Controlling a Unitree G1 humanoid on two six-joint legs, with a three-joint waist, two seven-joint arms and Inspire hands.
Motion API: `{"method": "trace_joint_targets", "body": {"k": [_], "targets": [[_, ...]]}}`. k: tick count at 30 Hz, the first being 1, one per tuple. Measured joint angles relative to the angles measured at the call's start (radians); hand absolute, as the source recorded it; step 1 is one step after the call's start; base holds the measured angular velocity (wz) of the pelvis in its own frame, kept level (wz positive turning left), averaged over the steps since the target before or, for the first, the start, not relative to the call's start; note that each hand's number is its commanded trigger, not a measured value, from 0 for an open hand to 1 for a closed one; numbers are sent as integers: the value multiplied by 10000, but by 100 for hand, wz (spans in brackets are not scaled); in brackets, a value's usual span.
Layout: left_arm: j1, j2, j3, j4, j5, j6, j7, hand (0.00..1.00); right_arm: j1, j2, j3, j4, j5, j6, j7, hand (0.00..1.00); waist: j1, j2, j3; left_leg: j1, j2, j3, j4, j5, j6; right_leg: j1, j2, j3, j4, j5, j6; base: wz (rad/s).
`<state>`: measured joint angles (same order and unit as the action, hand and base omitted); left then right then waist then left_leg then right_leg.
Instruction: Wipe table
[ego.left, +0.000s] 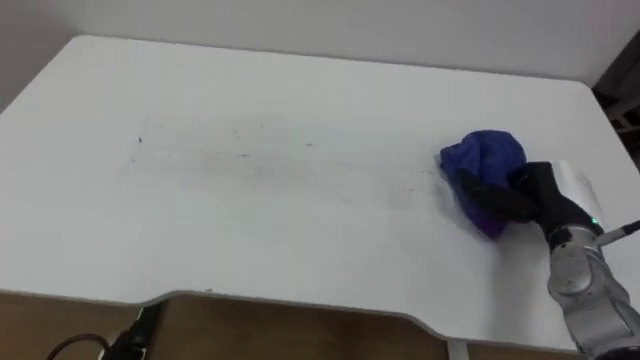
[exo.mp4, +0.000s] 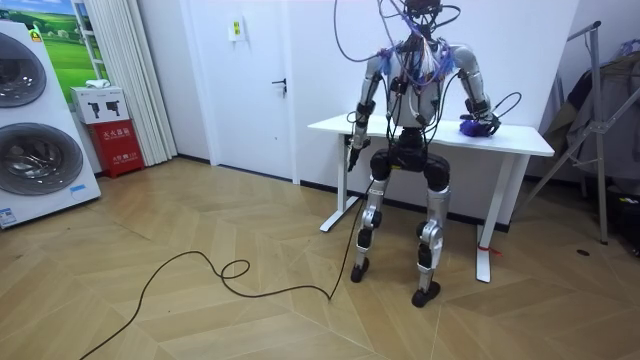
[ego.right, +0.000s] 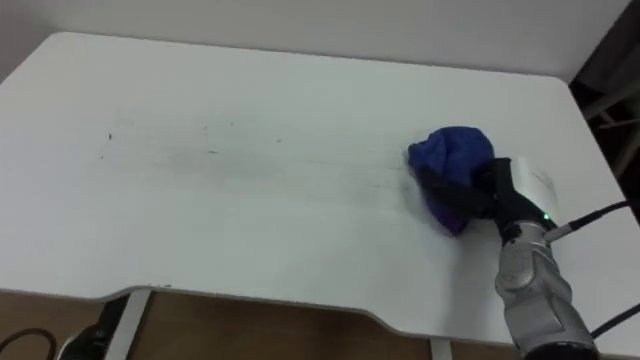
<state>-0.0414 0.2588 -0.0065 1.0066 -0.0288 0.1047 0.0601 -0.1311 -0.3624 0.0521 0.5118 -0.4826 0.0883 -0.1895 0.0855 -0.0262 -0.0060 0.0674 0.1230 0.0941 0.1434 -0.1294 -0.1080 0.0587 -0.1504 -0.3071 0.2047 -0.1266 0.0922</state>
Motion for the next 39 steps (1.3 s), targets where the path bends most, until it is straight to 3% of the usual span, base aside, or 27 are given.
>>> {"method": "trace_joint_targets", "body": {"k": [2,7,15,21,28,34,39], "targets": [[17,-45,161,-187,17,0,-162,0,245,205,1,-610,0,132,296,0,-31,52,5,151,6,169,2,-52,21,20,-6,143,18,-4,6,-20],[118,-159,453,-474,482,29,-630,0,549,240,8,-1395,-142,356,1091,0,-128,58,17,304,13,440,6,-150,33,6,-6,428,89,-25,43,-16],[133,-201,865,-622,940,44,-950,0,548,240,-388,-1734,-730,355,1678,0,-481,29,39,319,6,550,8,-192,44,-68,-13,549,118,-53,81,-4],[177,-198,1436,-943,1042,44,-986,0,550,212,-1379,-2277,-772,458,1706,0,-663,-71,74,380,5,559,-10,-198,36,-100,-19,557,200,-157,87,0],[895,-205,2443,-1260,1179,27,-1098,0,659,167,-3192,-2911,-814,430,1347,0,-943,-415,14,403,4,625,10,-346,40,-91,-20,609,168,-185,113,-1],[1031,-140,2940,-1291,1213,64,-1098,0,697,-22,-4370,-2925,-422,455,672,0,-1273,-382,35,454,10,706,10,-347,41,-75,-14,639,165,-199,134,-2],[1297,-135,3585,-1526,1237,72,-1124,0,715,-299,-5331,-2112,239,456,133,0,-1596,-506,34,450,-12,743,13,-347,42,-91,-44,670,185,-239,156,-1]]}}
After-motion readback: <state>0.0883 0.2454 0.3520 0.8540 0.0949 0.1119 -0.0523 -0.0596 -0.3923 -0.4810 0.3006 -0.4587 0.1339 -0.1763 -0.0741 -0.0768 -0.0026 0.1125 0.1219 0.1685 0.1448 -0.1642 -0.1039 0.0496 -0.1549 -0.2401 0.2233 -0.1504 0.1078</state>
